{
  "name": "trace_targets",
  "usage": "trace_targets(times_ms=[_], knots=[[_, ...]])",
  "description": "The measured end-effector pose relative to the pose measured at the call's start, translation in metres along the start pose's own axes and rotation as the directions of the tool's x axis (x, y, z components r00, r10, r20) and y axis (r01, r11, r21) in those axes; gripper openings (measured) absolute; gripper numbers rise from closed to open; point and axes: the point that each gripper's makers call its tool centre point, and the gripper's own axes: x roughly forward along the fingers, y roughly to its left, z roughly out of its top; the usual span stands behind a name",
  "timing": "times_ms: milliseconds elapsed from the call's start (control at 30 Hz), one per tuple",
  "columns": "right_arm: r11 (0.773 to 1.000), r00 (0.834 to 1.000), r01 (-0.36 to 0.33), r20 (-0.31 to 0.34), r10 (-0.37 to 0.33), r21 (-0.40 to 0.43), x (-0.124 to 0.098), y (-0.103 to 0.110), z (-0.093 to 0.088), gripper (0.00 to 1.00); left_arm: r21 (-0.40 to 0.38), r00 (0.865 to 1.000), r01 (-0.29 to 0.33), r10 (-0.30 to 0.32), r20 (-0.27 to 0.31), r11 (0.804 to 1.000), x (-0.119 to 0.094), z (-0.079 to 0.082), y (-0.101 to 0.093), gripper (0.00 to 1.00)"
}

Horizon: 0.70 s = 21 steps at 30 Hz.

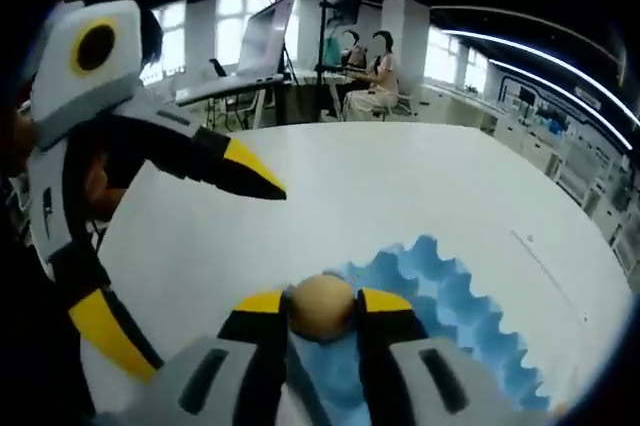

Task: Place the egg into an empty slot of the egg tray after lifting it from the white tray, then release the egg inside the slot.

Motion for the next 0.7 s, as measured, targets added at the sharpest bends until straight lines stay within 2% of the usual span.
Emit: trace_targets(times_ms=[233, 267, 333, 433, 467, 500, 633, 700], knots=[[1.0, 1.0, -0.017, 0.006, 0.017, -0.016, -0.002, 0.002, -0.004, 0.28, -0.001, 1.0, -0.016, 0.016, 0.001, 1.0, -0.001, -0.002, 0.006, 0.76], [0.999, 0.999, -0.026, 0.018, 0.027, -0.042, -0.003, 0.003, -0.004, 0.3, -0.006, 1.0, -0.018, 0.018, 0.0, 1.0, -0.001, -0.002, 0.007, 0.77], [0.999, 0.999, -0.037, 0.028, 0.038, -0.04, -0.003, 0.005, -0.004, 0.33, -0.004, 1.0, -0.014, 0.014, -0.001, 1.0, -0.001, -0.002, 0.007, 0.76], [0.999, 0.998, -0.028, 0.047, 0.029, -0.031, -0.007, 0.004, -0.004, 0.3, 0.009, 1.0, -0.014, 0.014, -0.003, 1.0, -0.001, -0.002, 0.007, 0.76], [1.0, 0.998, -0.016, 0.062, 0.014, 0.022, -0.01, 0.002, -0.004, 0.26, 0.01, 1.0, -0.01, 0.01, 0.001, 1.0, -0.002, -0.002, 0.006, 0.77], [0.994, 0.997, -0.031, 0.08, 0.022, 0.107, -0.014, 0.001, -0.002, 0.26, 0.011, 1.0, -0.009, 0.009, 0.001, 1.0, -0.002, -0.002, 0.005, 0.76], [0.981, 0.988, 0.017, 0.15, -0.047, 0.192, -0.036, -0.013, 0.003, 0.26, 0.016, 1.0, -0.011, 0.011, 0.001, 1.0, -0.004, -0.001, 0.005, 0.76], [0.963, 0.977, 0.04, 0.191, -0.093, 0.265, -0.051, -0.019, 0.003, 0.26, 0.016, 1.0, -0.008, 0.008, -0.003, 1.0, -0.004, -0.002, 0.005, 0.75]])
